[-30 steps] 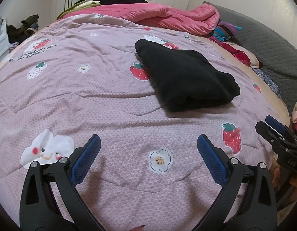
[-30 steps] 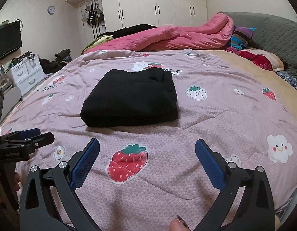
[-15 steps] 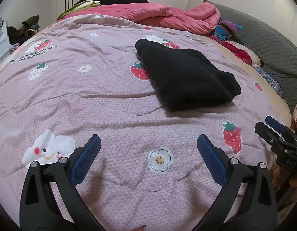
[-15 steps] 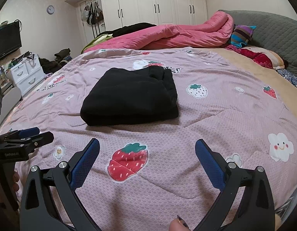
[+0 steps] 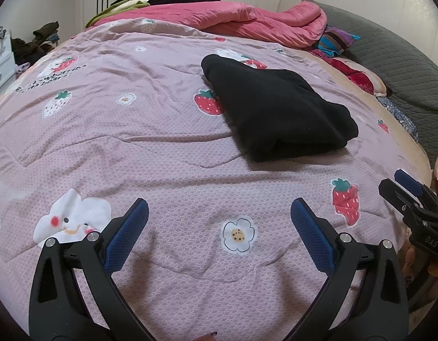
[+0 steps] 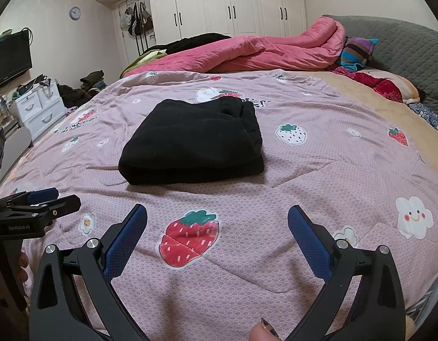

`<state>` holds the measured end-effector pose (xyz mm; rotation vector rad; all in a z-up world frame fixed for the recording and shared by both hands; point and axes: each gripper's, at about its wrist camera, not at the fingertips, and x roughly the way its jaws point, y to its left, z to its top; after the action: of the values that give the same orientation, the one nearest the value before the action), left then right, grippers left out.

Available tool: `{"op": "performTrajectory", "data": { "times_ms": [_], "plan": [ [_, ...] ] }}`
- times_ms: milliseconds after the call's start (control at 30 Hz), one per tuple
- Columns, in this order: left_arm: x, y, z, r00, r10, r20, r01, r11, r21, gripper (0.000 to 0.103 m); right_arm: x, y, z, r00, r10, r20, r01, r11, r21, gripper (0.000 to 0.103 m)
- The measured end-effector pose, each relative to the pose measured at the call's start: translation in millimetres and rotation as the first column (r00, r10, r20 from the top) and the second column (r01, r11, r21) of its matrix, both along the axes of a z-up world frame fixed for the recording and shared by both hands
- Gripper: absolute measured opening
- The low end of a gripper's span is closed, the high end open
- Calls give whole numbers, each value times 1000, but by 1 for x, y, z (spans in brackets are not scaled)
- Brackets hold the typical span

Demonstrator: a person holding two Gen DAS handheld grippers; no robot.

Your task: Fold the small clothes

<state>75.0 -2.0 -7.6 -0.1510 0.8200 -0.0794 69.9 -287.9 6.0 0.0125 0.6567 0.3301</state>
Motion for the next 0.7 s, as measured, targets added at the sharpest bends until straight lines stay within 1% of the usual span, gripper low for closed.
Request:
{"op": "performTrajectory", "data": {
  "times_ms": [700],
  "plan": [
    [2,2,0,1000,21,-7,-20,999,27,94,-1,-2,0,1000,-4,-3,4,1000,3,99]
  ]
}}
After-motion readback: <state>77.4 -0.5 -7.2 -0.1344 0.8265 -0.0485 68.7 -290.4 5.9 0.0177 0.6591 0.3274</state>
